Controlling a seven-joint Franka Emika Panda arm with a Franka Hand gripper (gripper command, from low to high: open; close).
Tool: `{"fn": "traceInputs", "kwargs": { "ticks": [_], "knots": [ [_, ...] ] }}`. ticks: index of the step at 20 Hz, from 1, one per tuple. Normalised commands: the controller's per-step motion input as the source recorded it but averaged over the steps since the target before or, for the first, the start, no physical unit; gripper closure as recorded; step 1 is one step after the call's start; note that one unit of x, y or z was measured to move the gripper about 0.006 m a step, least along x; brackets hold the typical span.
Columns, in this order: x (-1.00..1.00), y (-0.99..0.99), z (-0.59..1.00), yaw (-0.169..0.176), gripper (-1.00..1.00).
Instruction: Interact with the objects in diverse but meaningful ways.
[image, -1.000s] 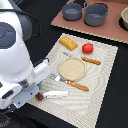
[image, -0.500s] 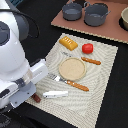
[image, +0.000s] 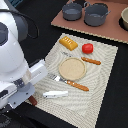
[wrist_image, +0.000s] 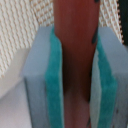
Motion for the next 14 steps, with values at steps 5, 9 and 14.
{"fn": "traceInputs", "kwargs": {
  "ticks": [5, 9, 14],
  "knots": [
    [0.63, 0.65, 0.57, 0.140, 1.00],
    [0.58, 0.70, 0.46, 0.144, 1.00],
    [0.58, 0.70, 0.36, 0.141, 1.00]
  ]
}}
